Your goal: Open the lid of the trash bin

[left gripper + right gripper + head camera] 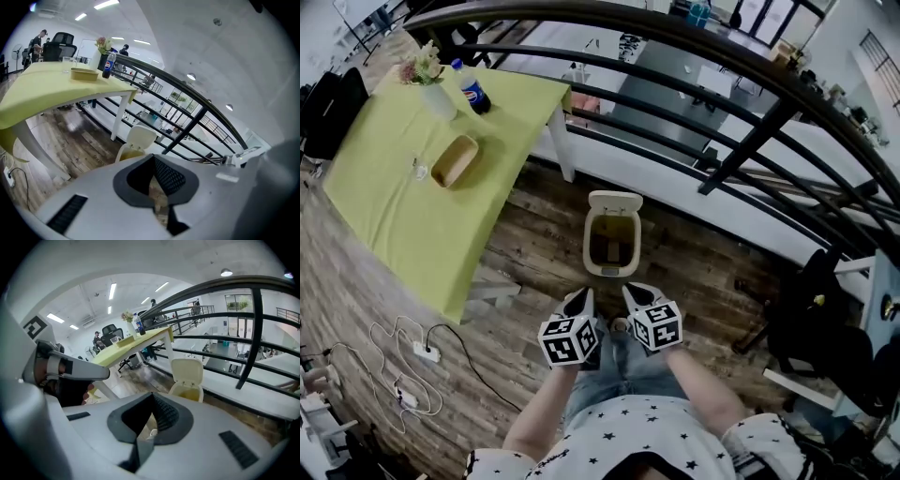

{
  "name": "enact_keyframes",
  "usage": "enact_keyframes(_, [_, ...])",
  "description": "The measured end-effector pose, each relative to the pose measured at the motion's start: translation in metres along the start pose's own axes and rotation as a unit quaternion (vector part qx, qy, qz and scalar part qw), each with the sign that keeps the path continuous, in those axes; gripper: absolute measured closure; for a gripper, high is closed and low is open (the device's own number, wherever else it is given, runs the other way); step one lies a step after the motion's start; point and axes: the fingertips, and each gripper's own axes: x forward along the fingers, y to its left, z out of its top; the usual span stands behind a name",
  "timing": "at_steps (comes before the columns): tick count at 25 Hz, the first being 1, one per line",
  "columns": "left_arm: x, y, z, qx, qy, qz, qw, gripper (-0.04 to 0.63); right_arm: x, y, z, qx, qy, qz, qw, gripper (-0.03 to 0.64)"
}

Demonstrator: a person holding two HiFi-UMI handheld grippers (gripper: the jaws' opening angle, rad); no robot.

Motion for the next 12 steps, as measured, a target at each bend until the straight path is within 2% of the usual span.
enact_keyframes(12, [-0.035, -0.033, 0.01, 0.022, -0.021, -0.007, 0.9995, 0.583, -0.065, 0.017, 0.038, -0.025, -0.05, 0.009, 0.998, 0.624])
